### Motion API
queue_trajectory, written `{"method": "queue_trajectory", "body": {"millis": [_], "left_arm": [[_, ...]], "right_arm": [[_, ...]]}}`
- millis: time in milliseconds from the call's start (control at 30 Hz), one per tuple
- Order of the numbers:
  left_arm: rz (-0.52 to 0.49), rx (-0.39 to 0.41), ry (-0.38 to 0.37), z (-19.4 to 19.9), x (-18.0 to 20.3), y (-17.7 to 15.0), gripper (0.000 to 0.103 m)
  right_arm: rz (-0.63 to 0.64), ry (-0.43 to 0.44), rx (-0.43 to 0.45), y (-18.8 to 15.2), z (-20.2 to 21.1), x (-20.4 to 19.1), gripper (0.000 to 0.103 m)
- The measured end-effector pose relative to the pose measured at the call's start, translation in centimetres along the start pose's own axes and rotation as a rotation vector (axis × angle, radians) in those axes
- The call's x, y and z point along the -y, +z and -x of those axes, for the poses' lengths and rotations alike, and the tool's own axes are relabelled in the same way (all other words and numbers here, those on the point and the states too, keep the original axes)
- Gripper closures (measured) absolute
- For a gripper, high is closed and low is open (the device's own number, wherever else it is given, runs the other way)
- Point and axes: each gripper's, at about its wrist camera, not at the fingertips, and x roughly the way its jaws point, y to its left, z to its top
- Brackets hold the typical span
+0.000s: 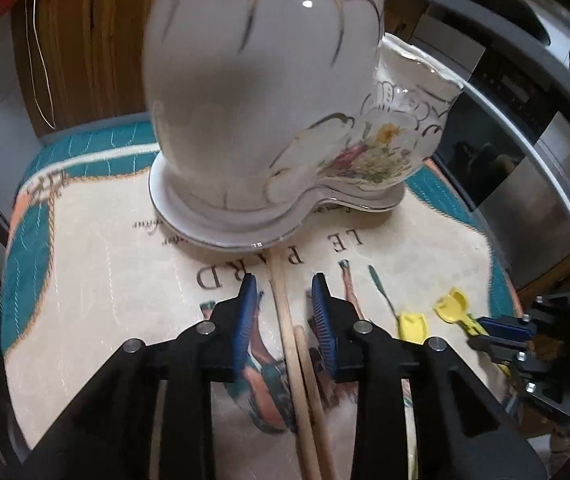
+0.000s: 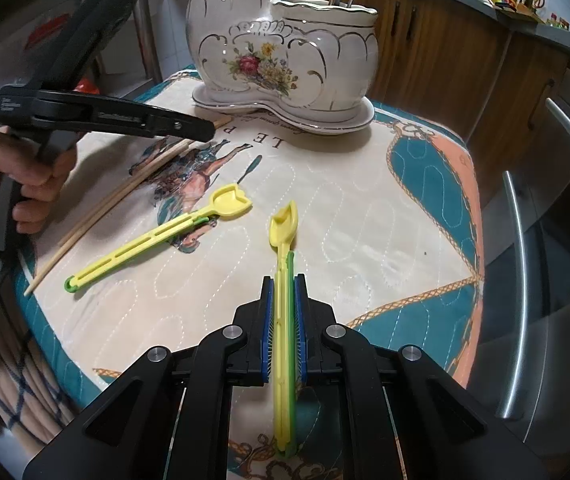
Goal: Organize utensils
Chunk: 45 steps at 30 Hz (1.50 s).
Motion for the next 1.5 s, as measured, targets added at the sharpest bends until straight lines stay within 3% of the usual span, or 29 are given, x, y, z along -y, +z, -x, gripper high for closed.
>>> {"method": "queue_trajectory", "body": {"millis": [33,100,133,767,1033,1100,1167,1367,1500], "left_arm": [[-0.001,-0.004,0.013,-0.1,0.0,0.1,0.075],[-0.006,-0.01,0.039,-0.2,0.1,0.3,0.095],[-0.007,-0.01,0.034,-0.2,0.0,0.2,0.096],[0.133,-0.001,-0.106,4.2,-6.5,-4.2,0.097],[0.051,-0.023,-0.055,5.4,-5.3,-5.4,0.09],[0.006,-0.031,-0.038,5.8,-4.6,-5.5,0.069],[-0.05,-0.048,0.0,6.3,-3.7,-5.9,0.057],[-0.159,-0.139,0.088,6.4,-2.3,-6.8,0.057],[-0.205,-0.216,0.112,6.2,-1.8,-6.6,0.072]], "right_arm": [[0.001,-0.001,0.0,0.0,0.1,0.0,0.092],[0.004,-0.003,-0.001,0.1,0.1,0.0,0.092],[0.005,-0.004,-0.002,0.1,0.0,0.0,0.092],[0.03,-0.017,-0.035,0.5,-0.1,-0.5,0.092],[0.032,-0.017,-0.044,0.3,0.1,-0.4,0.092],[0.041,-0.02,-0.05,0.3,0.2,-0.4,0.092],[0.051,-0.023,-0.06,0.4,0.1,-0.5,0.092],[0.09,-0.015,-0.126,1.0,-0.1,-0.6,0.092],[0.119,0.022,-0.224,2.1,-0.7,-0.3,0.092]]}}
